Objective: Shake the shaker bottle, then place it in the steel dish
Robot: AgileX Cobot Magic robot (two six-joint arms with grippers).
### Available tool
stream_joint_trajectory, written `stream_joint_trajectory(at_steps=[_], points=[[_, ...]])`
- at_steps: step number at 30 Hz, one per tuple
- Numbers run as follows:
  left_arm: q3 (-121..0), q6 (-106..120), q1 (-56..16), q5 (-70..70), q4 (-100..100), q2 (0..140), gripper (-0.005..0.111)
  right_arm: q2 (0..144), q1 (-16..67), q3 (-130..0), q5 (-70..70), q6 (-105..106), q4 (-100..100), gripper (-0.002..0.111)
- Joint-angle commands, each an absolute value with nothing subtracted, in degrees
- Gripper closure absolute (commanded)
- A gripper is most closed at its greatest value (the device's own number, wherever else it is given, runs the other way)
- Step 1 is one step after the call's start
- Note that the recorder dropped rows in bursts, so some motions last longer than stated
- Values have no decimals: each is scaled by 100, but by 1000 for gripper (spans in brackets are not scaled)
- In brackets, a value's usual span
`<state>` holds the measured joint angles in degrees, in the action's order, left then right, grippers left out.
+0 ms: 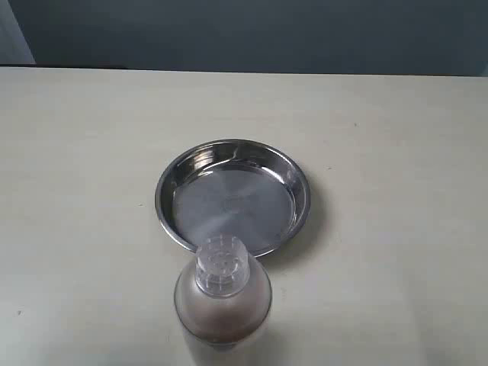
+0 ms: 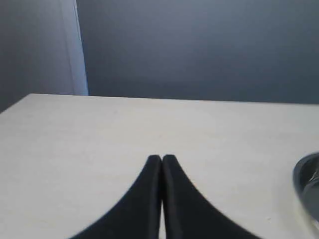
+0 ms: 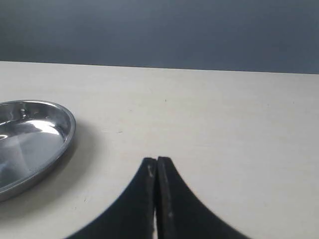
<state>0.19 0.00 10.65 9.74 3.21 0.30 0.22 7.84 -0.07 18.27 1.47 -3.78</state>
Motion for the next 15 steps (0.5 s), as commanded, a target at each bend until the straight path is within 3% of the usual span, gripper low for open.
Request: stream_joint_trajectory(at_steps=[1,6,15], points=[[0,-306,1023,481,1554,0,106,0,804,0,1749,149,-370,109],[0,-306,1023,77,2809,0,106,0,804,0,1749,149,-370,109],[0,-295,1019,-221,3307,0,106,0,804,0,1749,149,-370,109]])
